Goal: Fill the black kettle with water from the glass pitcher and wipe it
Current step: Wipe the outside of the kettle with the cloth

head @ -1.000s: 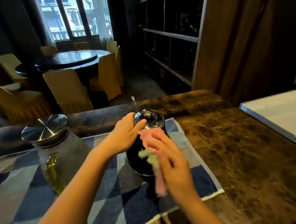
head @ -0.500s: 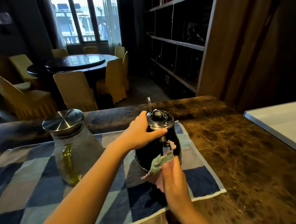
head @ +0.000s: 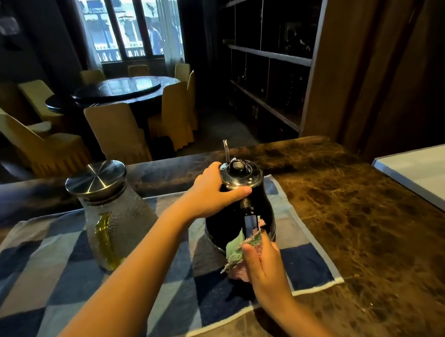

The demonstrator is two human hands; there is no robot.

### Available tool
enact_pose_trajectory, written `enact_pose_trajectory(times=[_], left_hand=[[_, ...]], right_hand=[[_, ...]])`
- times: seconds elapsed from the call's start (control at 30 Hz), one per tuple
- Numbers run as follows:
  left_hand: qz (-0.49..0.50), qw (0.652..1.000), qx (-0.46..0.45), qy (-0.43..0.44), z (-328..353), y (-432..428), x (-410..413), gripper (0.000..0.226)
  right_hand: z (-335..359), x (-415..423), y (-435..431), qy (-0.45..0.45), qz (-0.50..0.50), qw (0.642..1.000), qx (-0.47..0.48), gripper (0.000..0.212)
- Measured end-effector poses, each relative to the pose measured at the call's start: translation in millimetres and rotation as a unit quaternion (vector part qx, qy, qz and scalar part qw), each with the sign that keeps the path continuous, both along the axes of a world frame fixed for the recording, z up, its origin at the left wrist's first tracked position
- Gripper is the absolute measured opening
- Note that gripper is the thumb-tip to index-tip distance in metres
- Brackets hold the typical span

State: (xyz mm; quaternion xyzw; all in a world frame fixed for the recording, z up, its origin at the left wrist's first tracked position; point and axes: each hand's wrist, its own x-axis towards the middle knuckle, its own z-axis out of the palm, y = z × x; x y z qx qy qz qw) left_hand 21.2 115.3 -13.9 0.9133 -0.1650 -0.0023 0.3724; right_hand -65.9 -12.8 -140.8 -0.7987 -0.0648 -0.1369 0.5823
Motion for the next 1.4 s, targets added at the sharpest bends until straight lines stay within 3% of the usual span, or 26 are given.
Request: enact_pose_trajectory(times=[0.07,0.13,0.23,0.37,0.63,0.8,0.93,1.0,1.07,1.23,1.3,1.4], left_hand=[[0.008,1.000,0.003,0.000,-1,0,0,0.050],[0.014,1.000,-0.004,0.010,-2,0,0,0.058],[0.015,1.000,-0.008,0.024,-2,0,1,0.057],[0.013,1.000,-0.006,0.017,-1,-2,-1,0.046],[0.020,0.999,-0.019,0.021,-4,-2,1,0.058],[0.028,0.999,-0.018,0.010,-8,0,0,0.067],[0.032,0.999,-0.026,0.013,-11,0,-3,0.067],[0.043,0.998,-0.050,0.009,-17,2,-3,0.071],[0.050,0.996,-0.071,0.014,-26,3,-4,0.077],[0.116,0.986,-0.118,-0.009,-27,8,-39,0.063],[0.116,0.978,-0.164,-0.052,-24,11,-56,0.054],[0.079,0.963,-0.243,-0.083,-5,12,-69,0.041]], right_hand=[[20,6,5,0.017,0.030,0.994,0.107,0.049],[39,15,9,0.007,0.020,0.988,0.152,0.050],[31,14,13,-0.014,0.006,0.989,0.147,0.057],[-6,1,6,-0.008,-0.015,0.999,0.026,0.084],[53,23,4,0.038,0.076,0.987,0.137,0.057],[30,7,2,0.045,0.070,0.984,0.155,0.048],[0,-11,-10,0.019,0.030,0.999,0.006,0.045],[3,-13,-17,0.010,0.042,0.999,0.002,0.036],[10,-16,-25,0.015,0.037,0.999,0.021,0.039],[36,-14,-59,0.055,-0.013,0.986,0.157,0.030],[65,-14,-63,0.025,0.027,0.977,0.208,0.026],[118,-8,-51,0.010,0.169,0.959,0.227,0.029]])
